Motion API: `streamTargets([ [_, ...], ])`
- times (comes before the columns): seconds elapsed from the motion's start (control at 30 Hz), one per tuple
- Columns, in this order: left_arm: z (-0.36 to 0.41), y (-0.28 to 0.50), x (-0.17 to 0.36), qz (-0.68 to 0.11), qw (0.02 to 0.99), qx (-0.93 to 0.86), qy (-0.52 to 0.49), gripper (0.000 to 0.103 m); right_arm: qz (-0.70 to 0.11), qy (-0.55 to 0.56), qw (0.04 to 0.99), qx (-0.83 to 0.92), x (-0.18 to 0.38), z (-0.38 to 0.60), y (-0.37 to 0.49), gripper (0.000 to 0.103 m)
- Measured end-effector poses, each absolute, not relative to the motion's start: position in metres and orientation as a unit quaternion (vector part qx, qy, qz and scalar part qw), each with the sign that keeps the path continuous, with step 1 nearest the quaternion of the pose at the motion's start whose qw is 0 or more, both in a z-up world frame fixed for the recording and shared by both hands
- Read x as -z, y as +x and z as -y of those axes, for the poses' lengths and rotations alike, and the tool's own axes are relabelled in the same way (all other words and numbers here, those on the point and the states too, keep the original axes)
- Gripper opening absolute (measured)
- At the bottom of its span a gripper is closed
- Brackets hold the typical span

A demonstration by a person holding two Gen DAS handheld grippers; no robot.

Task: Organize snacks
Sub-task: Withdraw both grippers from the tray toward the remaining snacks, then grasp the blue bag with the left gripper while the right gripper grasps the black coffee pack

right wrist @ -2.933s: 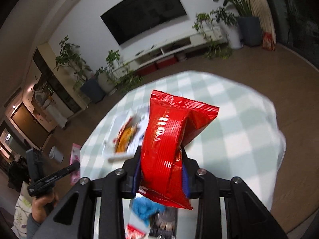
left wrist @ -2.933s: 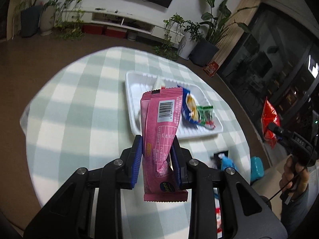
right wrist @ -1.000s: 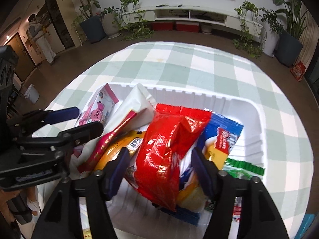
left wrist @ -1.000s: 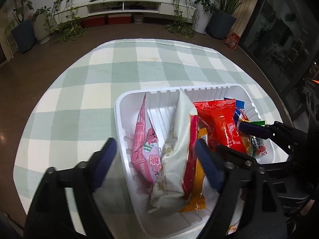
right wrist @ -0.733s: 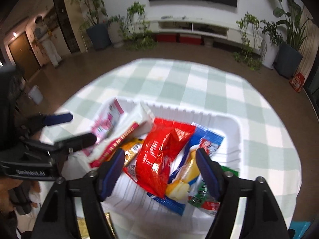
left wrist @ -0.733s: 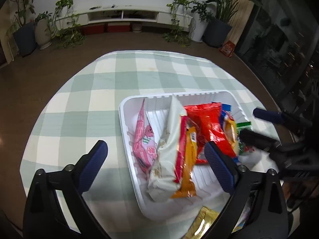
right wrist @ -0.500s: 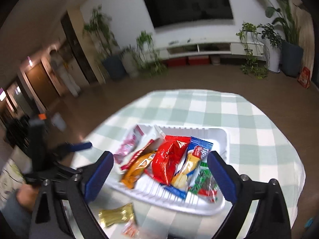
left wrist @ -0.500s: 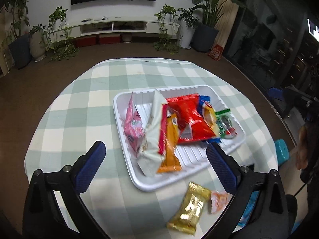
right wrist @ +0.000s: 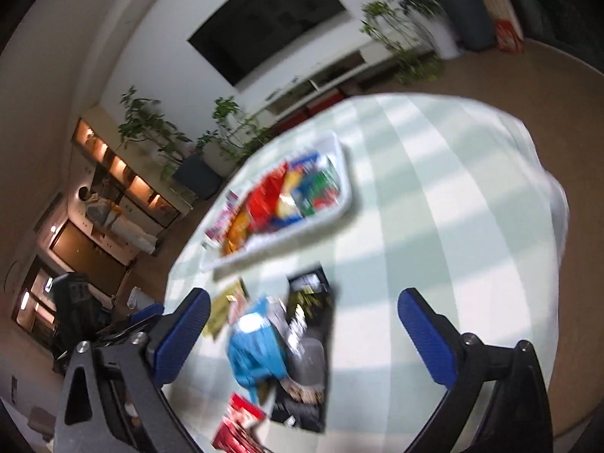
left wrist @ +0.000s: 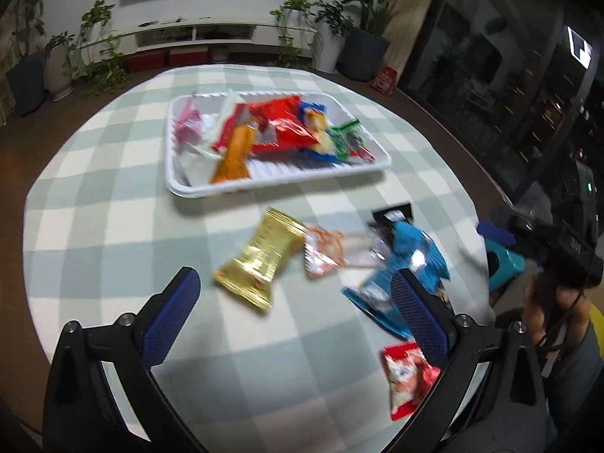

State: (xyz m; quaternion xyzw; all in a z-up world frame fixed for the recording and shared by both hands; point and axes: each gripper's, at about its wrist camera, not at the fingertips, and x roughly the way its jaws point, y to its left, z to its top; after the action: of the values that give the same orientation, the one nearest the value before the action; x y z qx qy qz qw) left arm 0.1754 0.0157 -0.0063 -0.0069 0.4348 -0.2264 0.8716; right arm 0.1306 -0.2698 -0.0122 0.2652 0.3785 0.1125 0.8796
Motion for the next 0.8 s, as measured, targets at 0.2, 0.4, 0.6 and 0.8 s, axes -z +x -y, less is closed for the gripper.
streamTargets([
  [0.2,0.051,0.153,0.011,-0.428,0.854,0.275,0.107,0.102,-0.374,0.217,0.896,-0.104,0.015,0.263,0.131,0.096],
  [0.4,0.093,0.152,0.025,-0.426,0.841,0.288,0.169,0.102,-0.383,0.201,0.896,-0.101,0.020,0.261,0.127,0.096],
  [0.6,0.106,0.161,0.038,-0.437,0.830,0.295,0.180,0.101,-0.391,0.216,0.890,-0.088,0.024,0.267,0.131,0.096],
  [0.8,0.105,0.174,0.049,-0.466,0.819,0.292,0.167,0.063,-0.394,0.214,0.889,-0.090,0.025,0.266,0.131,0.096],
])
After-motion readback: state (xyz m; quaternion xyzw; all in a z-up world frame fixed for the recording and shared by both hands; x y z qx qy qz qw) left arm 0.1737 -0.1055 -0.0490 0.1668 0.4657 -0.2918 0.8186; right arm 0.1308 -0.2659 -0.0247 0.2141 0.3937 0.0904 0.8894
